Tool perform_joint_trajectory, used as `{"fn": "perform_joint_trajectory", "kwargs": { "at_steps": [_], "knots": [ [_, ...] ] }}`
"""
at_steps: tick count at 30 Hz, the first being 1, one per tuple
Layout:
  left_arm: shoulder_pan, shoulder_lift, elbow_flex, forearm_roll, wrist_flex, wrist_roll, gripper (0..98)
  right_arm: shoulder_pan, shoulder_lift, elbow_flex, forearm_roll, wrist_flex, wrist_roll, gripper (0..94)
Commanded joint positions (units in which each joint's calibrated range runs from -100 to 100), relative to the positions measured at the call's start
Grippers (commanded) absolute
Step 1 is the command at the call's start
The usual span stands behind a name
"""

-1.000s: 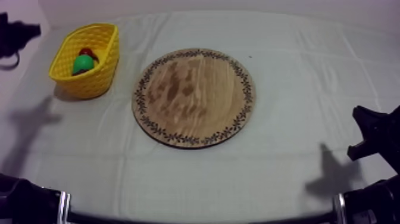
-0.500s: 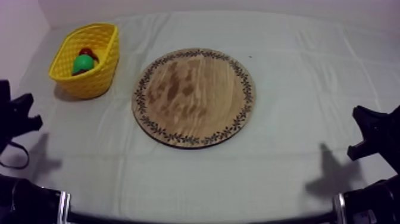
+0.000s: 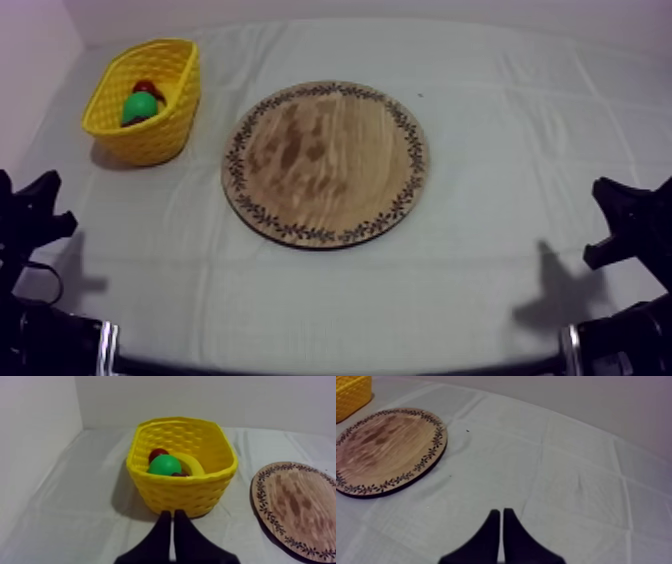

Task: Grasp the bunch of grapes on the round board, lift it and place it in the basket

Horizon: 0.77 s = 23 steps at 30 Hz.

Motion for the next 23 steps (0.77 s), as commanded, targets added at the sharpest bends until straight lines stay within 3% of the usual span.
{"fn": "perform_joint_trajectory", "kwargs": {
  "at_steps": [1, 23],
  "knots": [
    [0.26, -0.08, -0.01, -0.04, 0.17, 0.24, 0.0, 0.02, -0.01, -0.03, 0.01, 0.00, -0.01, 0.4],
    [1.42, -0.48, 0.12, -0.61, 0.08, 1.72, 0.0, 0.02, -0.01, -0.03, 0.01, 0.00, -0.01, 0.4]
  ]
}}
